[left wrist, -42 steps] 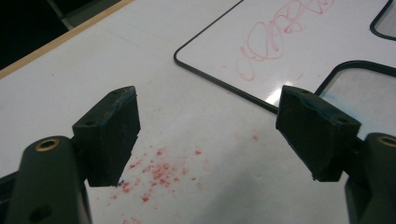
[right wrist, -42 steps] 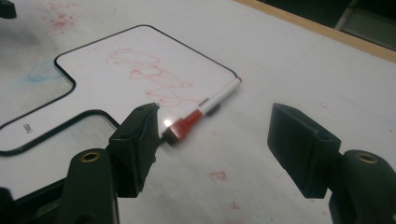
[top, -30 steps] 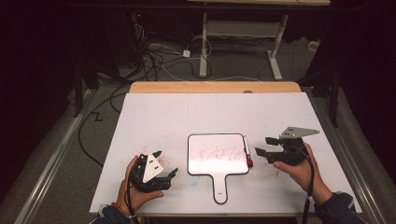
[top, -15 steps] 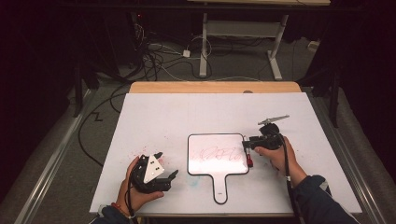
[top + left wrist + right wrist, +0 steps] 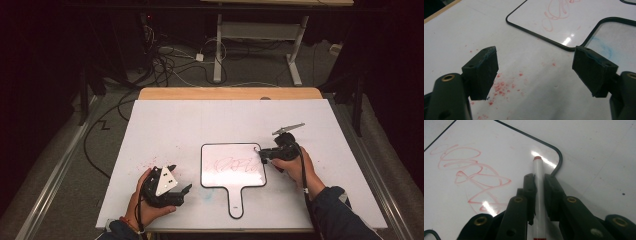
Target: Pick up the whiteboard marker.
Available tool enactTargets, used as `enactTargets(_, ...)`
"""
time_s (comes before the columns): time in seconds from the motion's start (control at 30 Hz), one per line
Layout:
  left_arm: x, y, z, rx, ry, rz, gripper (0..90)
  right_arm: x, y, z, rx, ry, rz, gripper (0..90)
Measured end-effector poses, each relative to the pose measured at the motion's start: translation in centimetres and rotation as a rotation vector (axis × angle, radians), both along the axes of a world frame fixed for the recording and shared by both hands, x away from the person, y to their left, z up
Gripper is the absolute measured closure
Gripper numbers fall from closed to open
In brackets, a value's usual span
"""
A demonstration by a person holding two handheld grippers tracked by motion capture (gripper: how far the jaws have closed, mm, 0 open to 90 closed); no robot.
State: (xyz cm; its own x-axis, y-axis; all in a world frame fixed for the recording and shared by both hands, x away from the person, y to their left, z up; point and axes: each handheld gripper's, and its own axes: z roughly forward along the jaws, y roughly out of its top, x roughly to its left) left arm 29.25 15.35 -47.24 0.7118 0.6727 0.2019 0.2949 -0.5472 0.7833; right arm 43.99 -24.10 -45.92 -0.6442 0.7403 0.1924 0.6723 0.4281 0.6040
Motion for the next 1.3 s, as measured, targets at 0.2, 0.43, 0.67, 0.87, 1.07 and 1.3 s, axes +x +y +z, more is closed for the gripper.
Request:
enactTargets(0.2,0.2,-0.2,0.1,-0.005,0.005,0.001,20.2,-0.8,0.3,1.2,-0.003,-0.076,0.029,81.5)
enactTargets(0.43,2.3,-2.1,1.5,-0.188,0.068,-0.041,24.6,-3.2,1.5,4.4,0.111,-0.200,0.094,81.5)
enactTargets(0.67,4.1,-6.4,2.8,-0.306,0.110,-0.135,27.6,-5.5,3.7,5.7,0.225,-0.282,0.160,81.5)
enactTargets(0.87,5.5,-11.4,3.6,-0.382,0.146,-0.208,32.7,-7.4,5.0,6.1,0.290,-0.345,0.186,81.5)
enactTargets(1.07,6.2,-13.3,3.8,-0.460,0.169,-0.248,38.8,-8.0,4.7,6.0,0.329,-0.383,0.156,81.5)
enactTargets(1.3,6.2,-14.2,4.1,-0.496,0.153,-0.258,45.0,-8.0,4.2,5.7,0.350,-0.401,0.120,81.4)
